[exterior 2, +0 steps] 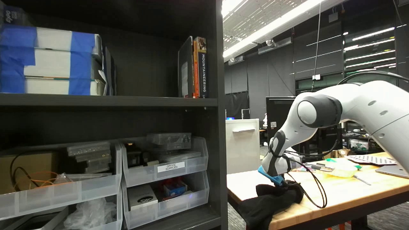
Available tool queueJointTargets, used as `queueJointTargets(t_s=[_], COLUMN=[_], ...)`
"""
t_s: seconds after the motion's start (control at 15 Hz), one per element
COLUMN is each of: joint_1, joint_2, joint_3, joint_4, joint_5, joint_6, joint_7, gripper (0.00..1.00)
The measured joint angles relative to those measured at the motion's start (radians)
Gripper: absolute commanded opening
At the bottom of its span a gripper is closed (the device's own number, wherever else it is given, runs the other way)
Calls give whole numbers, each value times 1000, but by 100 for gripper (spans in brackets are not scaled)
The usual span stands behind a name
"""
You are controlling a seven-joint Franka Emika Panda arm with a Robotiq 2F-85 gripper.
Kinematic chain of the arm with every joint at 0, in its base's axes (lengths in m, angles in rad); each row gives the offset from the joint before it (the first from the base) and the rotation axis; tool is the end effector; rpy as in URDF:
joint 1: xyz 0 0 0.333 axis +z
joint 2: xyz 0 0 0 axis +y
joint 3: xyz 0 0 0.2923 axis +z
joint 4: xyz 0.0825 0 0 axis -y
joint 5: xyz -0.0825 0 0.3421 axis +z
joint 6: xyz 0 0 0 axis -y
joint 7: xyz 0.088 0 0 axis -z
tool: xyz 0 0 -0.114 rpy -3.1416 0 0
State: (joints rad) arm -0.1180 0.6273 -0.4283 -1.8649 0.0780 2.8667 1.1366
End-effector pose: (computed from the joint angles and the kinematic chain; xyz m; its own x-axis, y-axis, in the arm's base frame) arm 0.5580 -0.3114 0.2563 -0.1059 -0.9309 0.3495 -0.9568 -0.0004 -0.2908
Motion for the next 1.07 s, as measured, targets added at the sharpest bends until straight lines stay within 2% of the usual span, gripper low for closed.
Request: queueJointTargets(t_s=[0.27, 0.47, 0.73, 1.07], joint_1=[0, -37, -95, -83], joint_2=[45, 116, 163, 148], joint_3=[-115, -180, -169, -96], joint_4=[21, 114, 253, 319], joint_5=[1, 8, 11, 10], joint_6=[-23, -100, -231, -298], joint_7=[37, 112, 181, 209], gripper=[1, 1, 1, 1])
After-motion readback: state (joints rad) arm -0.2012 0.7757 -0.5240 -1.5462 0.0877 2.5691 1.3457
